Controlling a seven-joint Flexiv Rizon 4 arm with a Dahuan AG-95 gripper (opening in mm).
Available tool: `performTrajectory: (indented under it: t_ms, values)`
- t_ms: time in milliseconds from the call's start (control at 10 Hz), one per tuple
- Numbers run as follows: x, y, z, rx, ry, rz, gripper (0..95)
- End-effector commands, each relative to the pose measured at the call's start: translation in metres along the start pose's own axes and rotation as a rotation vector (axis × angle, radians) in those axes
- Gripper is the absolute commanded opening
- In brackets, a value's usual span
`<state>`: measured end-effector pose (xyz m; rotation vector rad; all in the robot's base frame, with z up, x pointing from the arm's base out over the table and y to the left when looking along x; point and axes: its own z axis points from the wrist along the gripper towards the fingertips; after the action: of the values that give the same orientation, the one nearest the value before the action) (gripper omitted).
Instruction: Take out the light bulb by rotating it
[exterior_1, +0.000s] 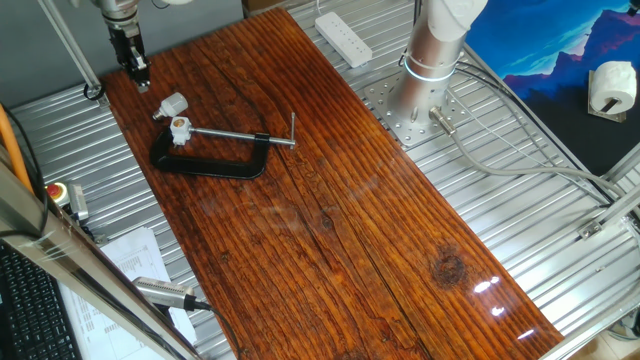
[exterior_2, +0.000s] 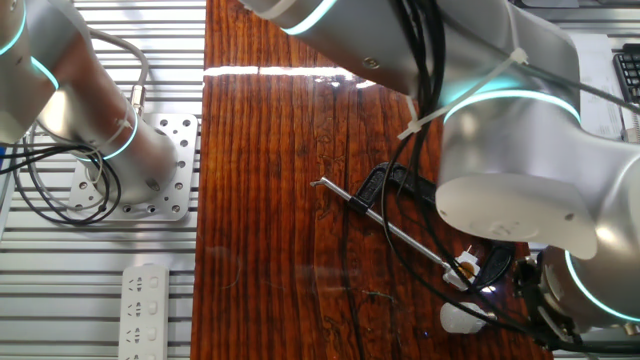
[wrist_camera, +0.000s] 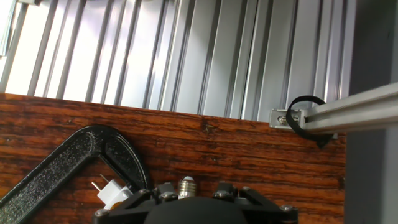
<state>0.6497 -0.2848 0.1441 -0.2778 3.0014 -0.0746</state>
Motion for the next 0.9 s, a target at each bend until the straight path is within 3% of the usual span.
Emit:
performTrajectory:
  t_ms: [100,200,300,500,800,900]
  values:
    - [-0.0009,-0.0003,0.0000,-0.003,0.003,0.000,38.0]
    - [-0.0009,-0.0003,0.0000,-0.003,0.004,0.000,38.0]
    - [-0.0009,-0.0003,0.0000,-0.003,0.004,0.001,19.0]
    - [-0.0009,-0.0003,-0.0002,-0.004,0.010,0.001,19.0]
    - [-0.0011,0.0000,-0.0029,-0.021,0.084,-0.012,19.0]
    - [-0.0011,0.0001,-0.0034,-0.024,0.103,-0.014,0.0]
